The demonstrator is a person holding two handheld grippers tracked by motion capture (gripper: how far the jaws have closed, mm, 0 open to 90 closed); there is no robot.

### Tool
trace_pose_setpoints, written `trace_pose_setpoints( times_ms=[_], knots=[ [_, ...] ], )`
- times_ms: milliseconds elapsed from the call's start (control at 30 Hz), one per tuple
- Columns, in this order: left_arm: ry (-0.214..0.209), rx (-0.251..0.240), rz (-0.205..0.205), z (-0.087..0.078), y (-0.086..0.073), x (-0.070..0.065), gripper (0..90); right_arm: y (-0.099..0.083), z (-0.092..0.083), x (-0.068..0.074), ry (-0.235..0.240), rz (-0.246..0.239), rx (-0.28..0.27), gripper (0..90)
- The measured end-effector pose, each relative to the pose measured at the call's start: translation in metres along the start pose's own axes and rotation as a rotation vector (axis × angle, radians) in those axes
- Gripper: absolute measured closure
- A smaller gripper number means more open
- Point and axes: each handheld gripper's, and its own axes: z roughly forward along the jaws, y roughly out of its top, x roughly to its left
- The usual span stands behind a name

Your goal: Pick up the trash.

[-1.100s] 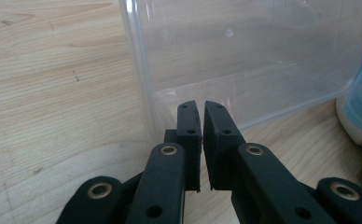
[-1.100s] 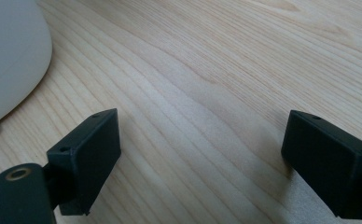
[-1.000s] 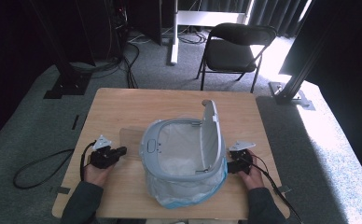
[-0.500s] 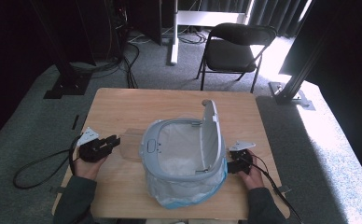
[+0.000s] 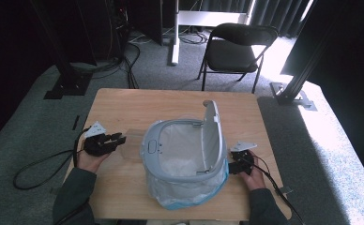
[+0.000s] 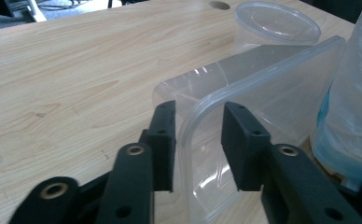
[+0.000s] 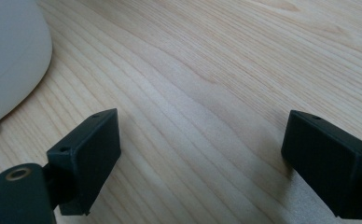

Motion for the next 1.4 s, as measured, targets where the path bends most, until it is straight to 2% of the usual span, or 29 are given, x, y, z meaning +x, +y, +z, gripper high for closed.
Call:
trace_pose_setpoints(
  times_ms=[400, 700, 867, 967, 1067, 1267, 1400],
  knots=[
    [-0.021, 0.004, 0.024, -0.007, -0.002, -0.002, 78.1, 0.000, 0.000, 0.000, 0.000, 0.000, 0.000, 10.9],
    [-0.018, 0.003, 0.032, -0.017, -0.007, -0.002, 81.4, 0.000, 0.000, 0.000, 0.000, 0.000, 0.000, 10.8],
    [-0.001, 0.006, 0.034, -0.026, -0.014, -0.003, 82.3, 0.000, 0.000, 0.000, 0.000, 0.000, 0.000, 10.8],
    [0.018, 0.002, 0.033, -0.032, -0.017, -0.004, 82.5, 0.000, 0.000, 0.000, 0.000, -0.001, 0.000, 10.8],
    [0.014, -0.004, 0.030, -0.035, -0.019, -0.005, 82.4, 0.000, 0.000, 0.000, 0.000, -0.001, 0.000, 10.8],
    [0.015, -0.009, 0.049, -0.032, -0.011, -0.006, 74.5, 0.000, 0.000, 0.000, 0.000, -0.001, 0.000, 10.8],
    [0.011, 0.001, 0.058, -0.029, -0.010, -0.007, 73.5, 0.000, 0.000, 0.000, 0.000, 0.000, 0.000, 10.9]
  ],
)
